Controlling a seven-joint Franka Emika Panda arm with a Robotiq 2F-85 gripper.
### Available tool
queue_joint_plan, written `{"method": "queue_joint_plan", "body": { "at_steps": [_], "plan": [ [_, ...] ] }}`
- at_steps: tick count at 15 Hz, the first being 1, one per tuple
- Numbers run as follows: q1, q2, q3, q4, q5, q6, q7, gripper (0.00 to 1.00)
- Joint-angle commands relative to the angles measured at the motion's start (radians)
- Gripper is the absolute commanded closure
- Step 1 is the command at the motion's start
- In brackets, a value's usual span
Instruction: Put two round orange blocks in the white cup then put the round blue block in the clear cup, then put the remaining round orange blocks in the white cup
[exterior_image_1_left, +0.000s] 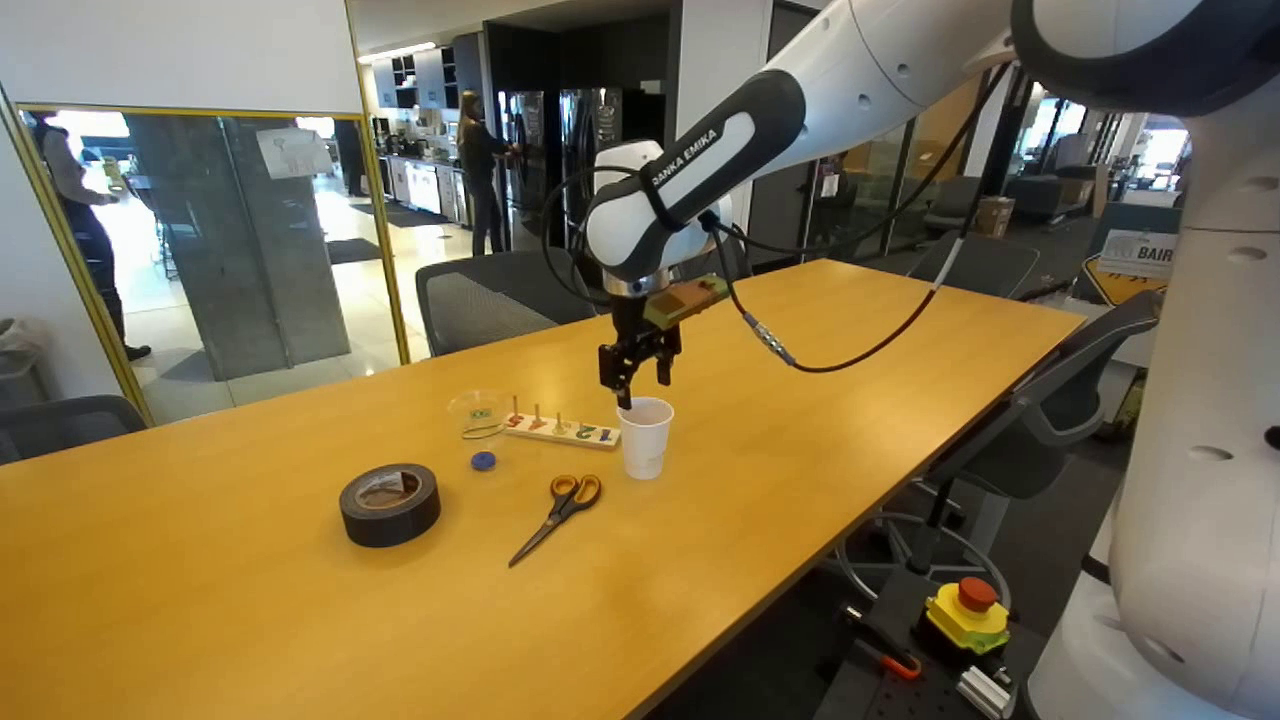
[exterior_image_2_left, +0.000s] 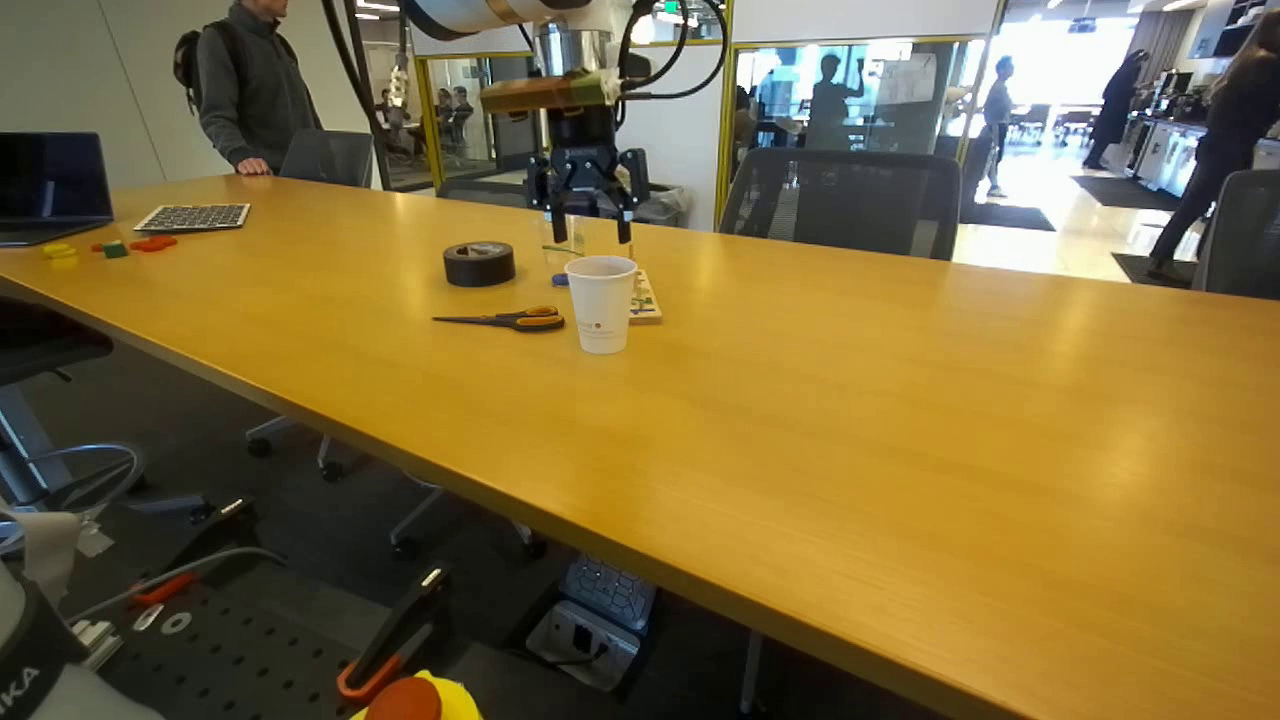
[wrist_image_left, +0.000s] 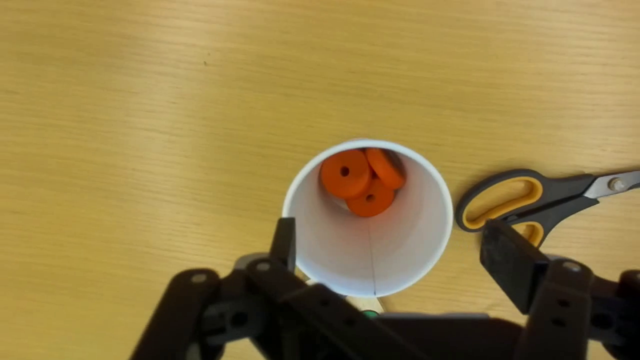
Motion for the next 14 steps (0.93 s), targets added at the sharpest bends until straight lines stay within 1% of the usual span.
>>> {"method": "queue_joint_plan", "body": {
  "at_steps": [1,4,7,9,14],
  "plan": [
    [-0.007,-0.179,0.015,-0.098,0.059,-0.112,-0.069,0.0],
    [0.009,-0.328,0.024,-0.182,0.062,-0.239,-0.054,0.0],
    [0.019,-0.495,0.039,-0.277,0.072,-0.333,-0.016,0.0],
    [0.024,-0.613,0.05,-0.343,0.087,-0.374,0.006,0.0],
    [0.033,-0.884,0.071,-0.483,0.119,-0.429,0.061,0.0]
  ]
}}
